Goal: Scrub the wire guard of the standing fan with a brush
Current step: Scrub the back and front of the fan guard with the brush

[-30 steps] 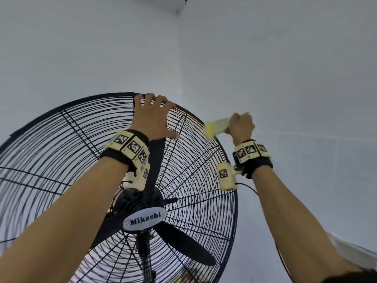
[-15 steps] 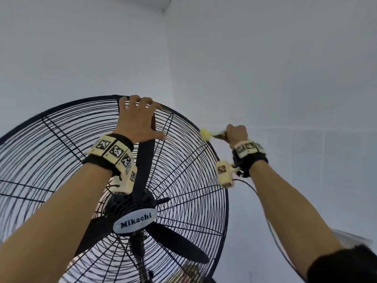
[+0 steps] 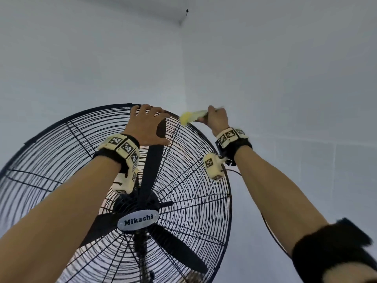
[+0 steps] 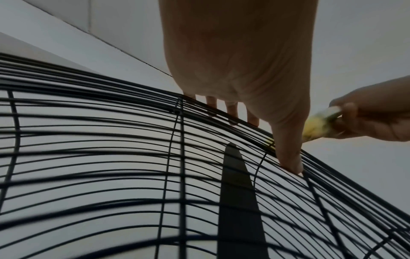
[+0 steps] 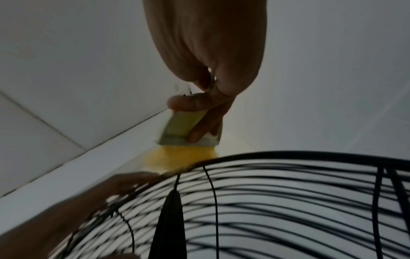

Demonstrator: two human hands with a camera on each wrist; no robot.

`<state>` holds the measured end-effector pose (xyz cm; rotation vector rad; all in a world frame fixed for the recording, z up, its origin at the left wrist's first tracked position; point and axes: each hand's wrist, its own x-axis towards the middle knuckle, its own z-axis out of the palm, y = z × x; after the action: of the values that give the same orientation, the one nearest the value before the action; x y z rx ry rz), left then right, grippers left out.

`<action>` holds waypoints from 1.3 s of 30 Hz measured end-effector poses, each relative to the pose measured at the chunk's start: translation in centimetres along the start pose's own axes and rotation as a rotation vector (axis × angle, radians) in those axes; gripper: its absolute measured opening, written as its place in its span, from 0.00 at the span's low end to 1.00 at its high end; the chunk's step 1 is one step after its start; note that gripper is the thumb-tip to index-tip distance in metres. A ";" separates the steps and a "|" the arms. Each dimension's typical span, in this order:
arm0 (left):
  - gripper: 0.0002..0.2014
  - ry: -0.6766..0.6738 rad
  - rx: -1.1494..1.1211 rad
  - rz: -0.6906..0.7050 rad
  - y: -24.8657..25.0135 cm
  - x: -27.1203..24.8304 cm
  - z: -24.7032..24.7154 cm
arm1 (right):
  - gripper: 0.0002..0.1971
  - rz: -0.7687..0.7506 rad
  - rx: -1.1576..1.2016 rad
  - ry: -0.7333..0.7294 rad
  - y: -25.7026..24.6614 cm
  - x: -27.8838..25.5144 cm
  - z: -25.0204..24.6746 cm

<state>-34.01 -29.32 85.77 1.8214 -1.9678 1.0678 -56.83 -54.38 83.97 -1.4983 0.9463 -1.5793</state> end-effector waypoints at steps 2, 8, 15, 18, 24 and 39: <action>0.48 0.012 0.000 0.005 -0.1 -0.1 0.1 | 0.14 0.008 0.063 -0.036 -4.2 -5.9 -0.1; 0.48 0.026 -0.009 0.004 -0.6 -0.1 0.2 | 0.14 0.017 0.203 0.124 -7.8 -11.6 0.1; 0.47 0.055 -0.019 0.016 -1.0 -0.3 0.4 | 0.14 0.023 0.180 0.043 -8.8 -15.1 1.3; 0.47 0.056 -0.028 0.025 -1.0 -0.4 0.5 | 0.15 0.006 0.168 0.100 -8.4 -14.0 1.2; 0.46 0.031 0.014 0.060 -1.5 -0.9 0.4 | 0.23 -0.064 0.111 0.229 -6.6 -14.0 2.1; 0.52 0.065 0.056 -0.140 -6.5 -9.9 1.1 | 0.12 -0.334 0.008 0.197 -7.6 -21.7 3.1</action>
<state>-25.78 -22.28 80.94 1.8967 -1.7624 1.1334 -53.25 -31.57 81.24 -1.5771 0.8240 -1.9971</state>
